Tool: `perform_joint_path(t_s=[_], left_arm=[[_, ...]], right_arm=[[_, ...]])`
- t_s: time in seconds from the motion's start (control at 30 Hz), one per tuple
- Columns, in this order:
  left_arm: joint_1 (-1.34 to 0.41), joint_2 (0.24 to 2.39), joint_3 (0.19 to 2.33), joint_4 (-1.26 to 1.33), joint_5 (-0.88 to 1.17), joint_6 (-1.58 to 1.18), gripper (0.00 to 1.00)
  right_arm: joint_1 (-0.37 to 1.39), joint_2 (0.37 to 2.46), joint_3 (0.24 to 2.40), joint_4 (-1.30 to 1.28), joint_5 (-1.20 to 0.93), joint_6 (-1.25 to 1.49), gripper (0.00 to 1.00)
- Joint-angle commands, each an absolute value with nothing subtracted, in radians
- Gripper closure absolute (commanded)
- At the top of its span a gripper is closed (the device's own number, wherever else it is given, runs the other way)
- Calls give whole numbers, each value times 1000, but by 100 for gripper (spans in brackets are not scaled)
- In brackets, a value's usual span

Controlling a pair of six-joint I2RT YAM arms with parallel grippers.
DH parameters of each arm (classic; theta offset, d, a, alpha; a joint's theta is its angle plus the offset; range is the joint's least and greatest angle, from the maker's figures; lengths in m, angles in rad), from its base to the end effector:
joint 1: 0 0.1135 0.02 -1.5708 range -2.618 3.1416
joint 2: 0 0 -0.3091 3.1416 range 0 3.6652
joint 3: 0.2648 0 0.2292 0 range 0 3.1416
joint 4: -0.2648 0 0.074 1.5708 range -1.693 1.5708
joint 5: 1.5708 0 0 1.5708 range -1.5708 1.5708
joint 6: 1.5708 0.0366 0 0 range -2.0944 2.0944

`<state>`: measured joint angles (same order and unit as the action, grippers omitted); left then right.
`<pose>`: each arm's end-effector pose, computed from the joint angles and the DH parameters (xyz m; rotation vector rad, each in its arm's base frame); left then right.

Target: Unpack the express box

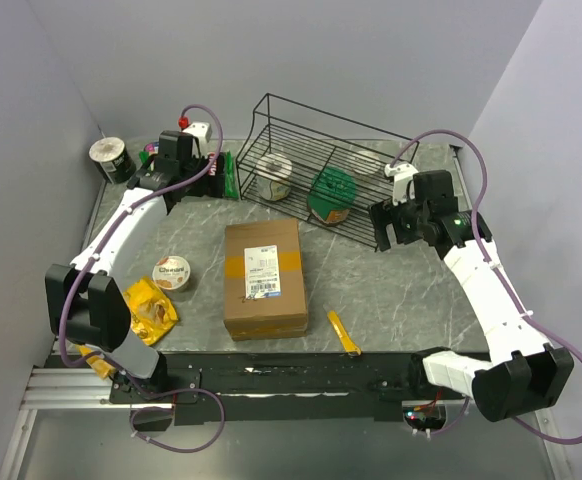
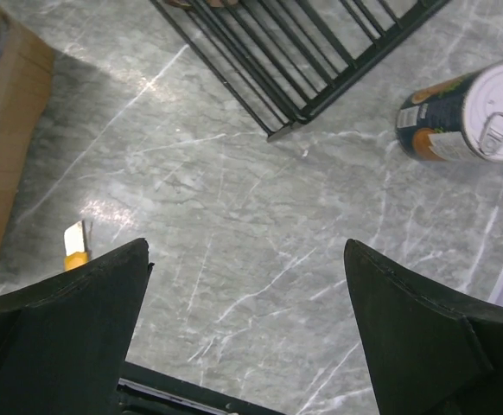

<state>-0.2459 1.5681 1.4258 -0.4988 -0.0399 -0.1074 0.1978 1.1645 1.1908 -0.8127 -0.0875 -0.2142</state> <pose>0.3255 -0.0802 0.3845 0.1312 2.2116 -0.1517 0.1910 0.0415 0.3850 -0.5234 2.2965 0.0951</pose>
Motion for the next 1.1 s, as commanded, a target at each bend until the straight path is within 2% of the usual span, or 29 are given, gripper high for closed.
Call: perform_joint_path(t_s=[0.0, 0.07, 0.17, 0.27, 0.37, 0.43, 0.6, 0.73, 0.87, 0.97, 1.07], left_arm=[[-249, 1523, 1462, -497, -11, -110, 1], [-249, 1514, 1462, -503, -8, -109, 1], [-250, 1491, 1437, -509, 37, -86, 2], [-250, 1456, 1382, -511, 69, -13, 3], [-287, 1405, 1278, -456, 3, 211, 5], [-296, 1370, 1237, -390, -78, 277, 3], [-295, 1356, 1316, -541, -97, 307, 4], [-295, 1267, 1382, -718, -42, 270, 4], [-295, 1099, 1307, -669, 15, 195, 3], [-272, 1016, 1293, -731, 164, 161, 3], [-239, 930, 1215, -752, 205, 143, 7]], right_arm=[[193, 1137, 1187, -781, -127, -242, 0], [193, 1140, 1195, -814, -162, -258, 0], [193, 1131, 1200, -912, -346, -426, 0], [248, 1115, 1189, -968, -456, -474, 0], [336, 1101, 1135, -962, -431, -488, 2], [419, 1078, 1083, -940, -445, -488, 3], [505, 1074, 997, -838, -491, -416, 6], [547, 1146, 1034, -804, -470, -341, 14], [560, 1274, 1133, -805, -381, -342, 19], [558, 1327, 1177, -818, -368, -386, 20], [560, 1382, 1193, -831, -371, -394, 26]])
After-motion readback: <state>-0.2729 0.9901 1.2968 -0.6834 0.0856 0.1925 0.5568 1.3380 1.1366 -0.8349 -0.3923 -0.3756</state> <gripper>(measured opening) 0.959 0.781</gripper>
